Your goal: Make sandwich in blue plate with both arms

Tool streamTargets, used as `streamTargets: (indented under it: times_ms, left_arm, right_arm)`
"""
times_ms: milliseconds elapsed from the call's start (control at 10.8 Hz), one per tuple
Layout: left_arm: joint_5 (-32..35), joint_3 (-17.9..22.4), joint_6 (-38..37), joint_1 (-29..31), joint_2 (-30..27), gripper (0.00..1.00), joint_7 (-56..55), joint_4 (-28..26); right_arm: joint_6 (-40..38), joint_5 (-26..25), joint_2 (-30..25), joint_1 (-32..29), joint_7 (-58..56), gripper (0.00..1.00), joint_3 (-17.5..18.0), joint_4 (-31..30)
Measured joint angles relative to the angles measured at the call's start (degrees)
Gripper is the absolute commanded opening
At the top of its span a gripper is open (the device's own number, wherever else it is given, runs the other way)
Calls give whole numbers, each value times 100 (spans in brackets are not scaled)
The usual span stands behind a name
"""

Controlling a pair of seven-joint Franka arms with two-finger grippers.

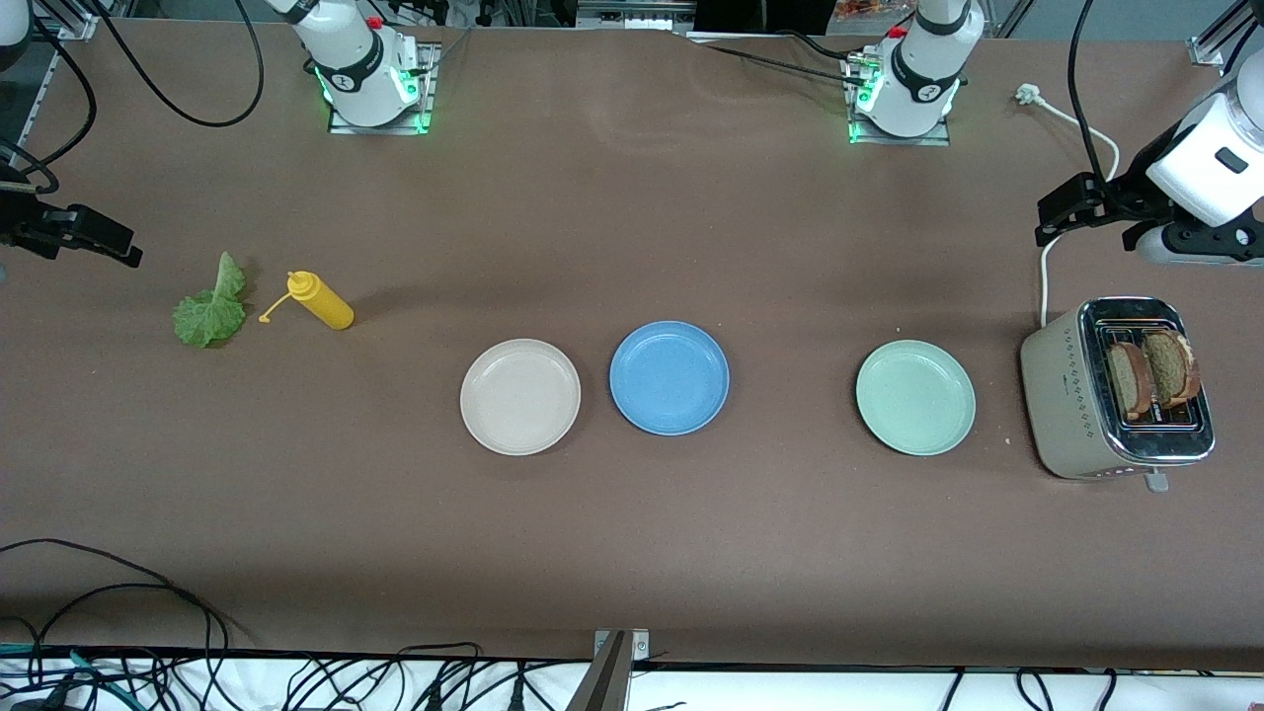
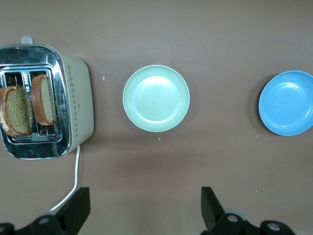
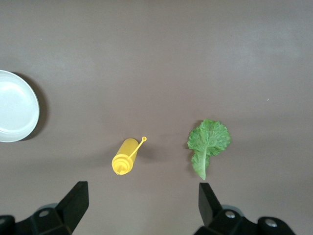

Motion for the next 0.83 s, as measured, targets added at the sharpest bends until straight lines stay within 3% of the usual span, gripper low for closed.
streamTargets:
  times_ms: [833]
  left_arm:
    - [0,-10,2,-26,0,100,49,0]
  right_arm:
    - [3,0,64,-4,-2,100,-1,111]
